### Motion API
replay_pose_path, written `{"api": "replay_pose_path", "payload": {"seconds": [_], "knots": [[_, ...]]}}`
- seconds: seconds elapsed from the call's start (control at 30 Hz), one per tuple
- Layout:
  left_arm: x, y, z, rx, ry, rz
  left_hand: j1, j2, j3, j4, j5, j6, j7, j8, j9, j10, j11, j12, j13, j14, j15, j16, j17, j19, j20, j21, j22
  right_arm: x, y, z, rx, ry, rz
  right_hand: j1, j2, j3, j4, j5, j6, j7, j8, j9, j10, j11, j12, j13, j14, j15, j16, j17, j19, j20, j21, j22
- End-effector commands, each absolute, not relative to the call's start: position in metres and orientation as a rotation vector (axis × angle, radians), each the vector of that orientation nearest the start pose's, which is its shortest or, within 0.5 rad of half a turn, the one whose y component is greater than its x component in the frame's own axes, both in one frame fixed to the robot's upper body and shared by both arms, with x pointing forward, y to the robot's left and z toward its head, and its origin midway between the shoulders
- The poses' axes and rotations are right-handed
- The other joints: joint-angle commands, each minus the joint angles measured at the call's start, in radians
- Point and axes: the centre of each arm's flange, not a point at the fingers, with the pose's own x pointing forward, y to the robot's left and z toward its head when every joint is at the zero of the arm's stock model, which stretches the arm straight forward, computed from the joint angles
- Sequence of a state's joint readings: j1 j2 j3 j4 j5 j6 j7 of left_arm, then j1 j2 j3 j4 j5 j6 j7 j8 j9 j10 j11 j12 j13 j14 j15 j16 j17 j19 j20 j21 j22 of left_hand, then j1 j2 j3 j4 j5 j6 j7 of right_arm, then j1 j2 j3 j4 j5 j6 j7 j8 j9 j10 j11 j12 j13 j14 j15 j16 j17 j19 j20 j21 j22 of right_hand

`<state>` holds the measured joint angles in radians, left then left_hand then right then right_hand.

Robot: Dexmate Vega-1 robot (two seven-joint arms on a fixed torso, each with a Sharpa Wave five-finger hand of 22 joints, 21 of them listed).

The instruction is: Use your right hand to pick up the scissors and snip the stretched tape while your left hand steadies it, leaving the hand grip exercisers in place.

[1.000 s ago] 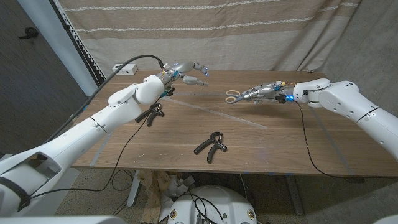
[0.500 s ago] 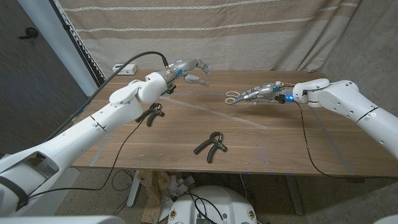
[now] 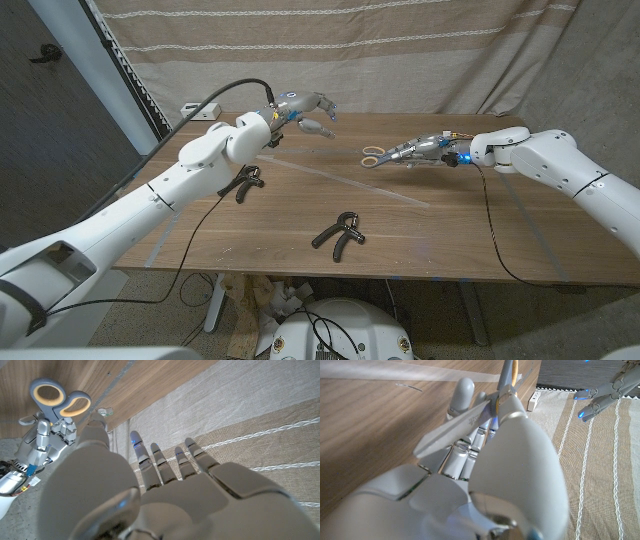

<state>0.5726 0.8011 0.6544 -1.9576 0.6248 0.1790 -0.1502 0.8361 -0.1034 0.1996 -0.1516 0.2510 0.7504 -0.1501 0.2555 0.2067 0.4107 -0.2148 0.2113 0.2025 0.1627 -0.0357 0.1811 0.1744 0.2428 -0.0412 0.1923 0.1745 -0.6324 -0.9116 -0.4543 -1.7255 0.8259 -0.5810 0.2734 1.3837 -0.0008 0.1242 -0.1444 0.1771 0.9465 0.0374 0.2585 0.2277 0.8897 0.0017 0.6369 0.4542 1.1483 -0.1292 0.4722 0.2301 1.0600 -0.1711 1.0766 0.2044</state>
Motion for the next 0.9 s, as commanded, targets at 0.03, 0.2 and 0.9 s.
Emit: {"api": "replay_pose_path", "payload": {"seconds": [0.03,0.2,0.9], "knots": [[0.545,0.143,0.138,1.599,-0.895,-0.03,0.01,-0.001,0.004,0.004,0.0,0.011,0.0,0.002,0.002,0.01,0.0,0.005,0.004,0.004,-0.169,0.004,0.002,0.005,-0.095,0.006,0.003,0.605,-0.279,0.052,-0.316,-0.066,0.551,0.169,0.156,0.005,-0.002,0.005,0.006,0.002,0.0,0.003,0.011,0.0,-0.001,0.002,0.106,-0.104,0.006,0.005,-0.012,-0.057,0.006,0.001],[0.548,0.139,0.139,1.597,-0.887,-0.069,0.011,-0.001,0.005,0.005,-0.002,0.015,0.004,0.002,0.001,0.009,0.0,0.005,0.004,-0.001,-0.166,0.003,0.002,0.005,-0.095,0.006,0.003,0.605,-0.279,0.054,-0.312,-0.072,0.551,0.169,0.156,0.005,-0.001,0.005,0.005,0.001,-0.002,0.003,0.007,-0.001,-0.004,0.001,0.106,-0.104,0.006,0.005,-0.012,-0.057,0.007,0.0],[0.554,0.119,0.141,1.633,-0.915,-0.159,0.008,-0.002,0.004,0.008,-0.006,0.018,0.005,-0.003,0.001,0.003,0.0,0.001,0.004,-0.005,-0.161,0.002,0.002,0.001,-0.091,0.005,0.003,0.607,-0.28,0.055,-0.279,-0.088,0.554,0.169,0.156,0.006,-0.002,0.004,0.007,0.0,-0.005,0.003,0.007,0.004,-0.01,-0.001,0.102,-0.104,0.005,0.005,-0.018,-0.057,0.014,-0.002]]}}
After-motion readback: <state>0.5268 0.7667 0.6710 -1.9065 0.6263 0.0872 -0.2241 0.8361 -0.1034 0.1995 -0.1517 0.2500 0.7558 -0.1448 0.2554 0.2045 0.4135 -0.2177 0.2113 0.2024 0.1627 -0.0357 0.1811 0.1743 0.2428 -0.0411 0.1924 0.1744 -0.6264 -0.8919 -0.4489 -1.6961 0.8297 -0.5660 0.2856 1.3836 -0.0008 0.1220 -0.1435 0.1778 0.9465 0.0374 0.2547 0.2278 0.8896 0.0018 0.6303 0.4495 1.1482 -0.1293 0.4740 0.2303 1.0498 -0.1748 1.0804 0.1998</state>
